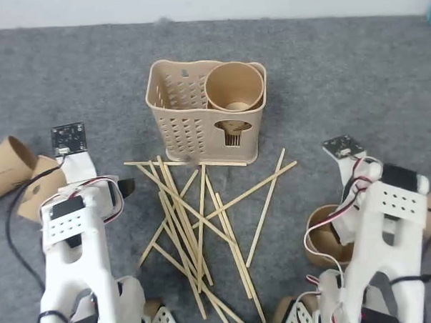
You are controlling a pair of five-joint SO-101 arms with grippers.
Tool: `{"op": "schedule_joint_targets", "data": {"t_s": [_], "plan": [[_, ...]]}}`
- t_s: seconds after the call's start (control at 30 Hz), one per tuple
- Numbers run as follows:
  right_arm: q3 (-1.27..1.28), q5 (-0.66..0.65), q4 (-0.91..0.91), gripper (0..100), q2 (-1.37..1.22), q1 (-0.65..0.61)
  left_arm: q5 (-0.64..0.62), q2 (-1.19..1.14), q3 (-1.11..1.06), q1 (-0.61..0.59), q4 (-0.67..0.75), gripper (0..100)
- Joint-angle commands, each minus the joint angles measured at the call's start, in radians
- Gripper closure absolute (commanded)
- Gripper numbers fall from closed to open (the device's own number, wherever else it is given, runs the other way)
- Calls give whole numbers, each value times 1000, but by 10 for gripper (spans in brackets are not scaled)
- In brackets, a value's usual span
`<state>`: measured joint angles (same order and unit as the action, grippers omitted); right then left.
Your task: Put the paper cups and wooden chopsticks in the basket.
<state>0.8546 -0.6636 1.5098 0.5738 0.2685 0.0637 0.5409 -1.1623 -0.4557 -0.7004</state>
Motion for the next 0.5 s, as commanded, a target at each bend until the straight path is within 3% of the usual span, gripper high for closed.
{"op": "schedule_joint_targets", "data": {"t_s": [0.0,0.07,0.23,0.47], "plan": [[20,-17,-59,912,25,12,11,28,5,5,21,681],[20,-17,-68,998,31,12,11,28,5,5,21,681],[-49,-12,-38,990,33,16,11,28,4,3,21,681],[-390,-8,205,991,30,13,11,28,4,3,21,681]]}}
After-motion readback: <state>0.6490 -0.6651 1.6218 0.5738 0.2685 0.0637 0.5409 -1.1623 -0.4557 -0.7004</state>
